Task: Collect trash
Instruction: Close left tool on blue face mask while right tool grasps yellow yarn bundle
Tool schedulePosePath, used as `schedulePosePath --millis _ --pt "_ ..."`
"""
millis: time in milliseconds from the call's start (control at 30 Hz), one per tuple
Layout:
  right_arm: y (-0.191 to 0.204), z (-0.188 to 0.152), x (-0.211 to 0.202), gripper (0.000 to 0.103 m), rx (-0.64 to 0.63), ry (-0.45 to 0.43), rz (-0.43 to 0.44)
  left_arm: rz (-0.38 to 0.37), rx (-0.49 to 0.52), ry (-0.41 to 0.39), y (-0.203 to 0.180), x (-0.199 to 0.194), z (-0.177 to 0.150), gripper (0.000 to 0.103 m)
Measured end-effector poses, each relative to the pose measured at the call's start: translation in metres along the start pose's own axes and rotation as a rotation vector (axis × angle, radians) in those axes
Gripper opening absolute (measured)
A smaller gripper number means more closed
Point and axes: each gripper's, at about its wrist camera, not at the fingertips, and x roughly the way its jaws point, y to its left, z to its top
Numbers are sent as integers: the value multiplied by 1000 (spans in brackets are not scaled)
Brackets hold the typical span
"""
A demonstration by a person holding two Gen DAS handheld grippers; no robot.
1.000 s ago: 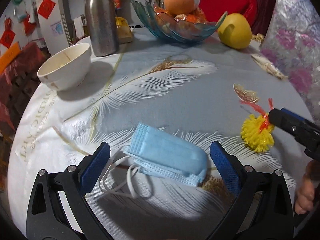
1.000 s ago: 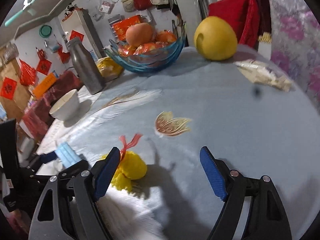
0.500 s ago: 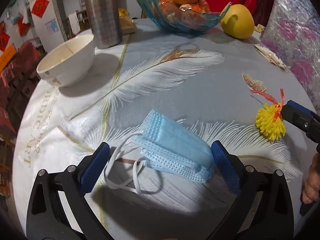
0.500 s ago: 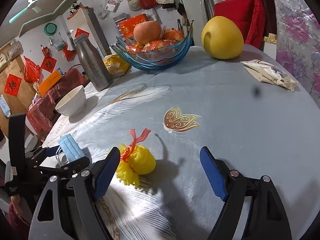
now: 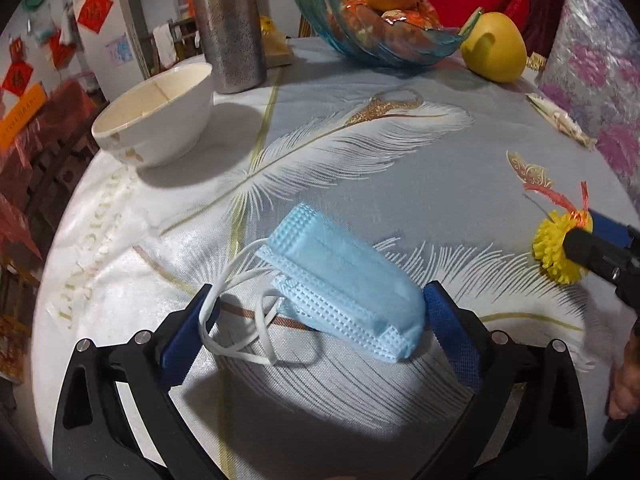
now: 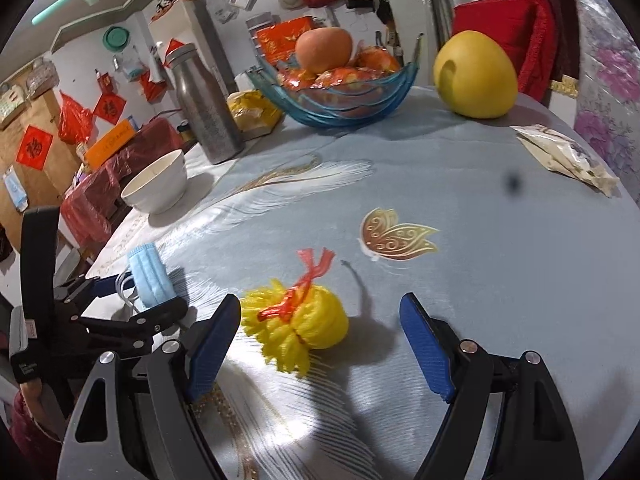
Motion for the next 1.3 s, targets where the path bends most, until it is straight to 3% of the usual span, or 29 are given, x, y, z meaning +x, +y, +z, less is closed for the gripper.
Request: schedulePosePath --millis 200,300,333,433,667,967,1167,1300 --pt "4 1 11 78 -16 52 -3 5 4 -9 -1 0 -1 98" --pt "3 1 13 43 -10 61 22 2 6 -9 -1 -1 -2 97" --pt "1 1 11 41 0 51 33 -1 7 -8 -1 -1 -1 97" --pt "-4 1 4 41 20 13 24 -16 4 -3 1 -2 -1 97" --pt "-2 1 7 45 5 34 7 -31 -102 -74 19 -14 2 96" --pt "-7 -1 10 46 30 54 9 -129 -129 -61 24 -14 4 58" --pt "-7 -1 10 46 27 55 7 -153 -78 -79 12 -18 4 56" --pt "-7 -1 9 46 27 55 7 -161 -43 -67 2 -16 3 60"
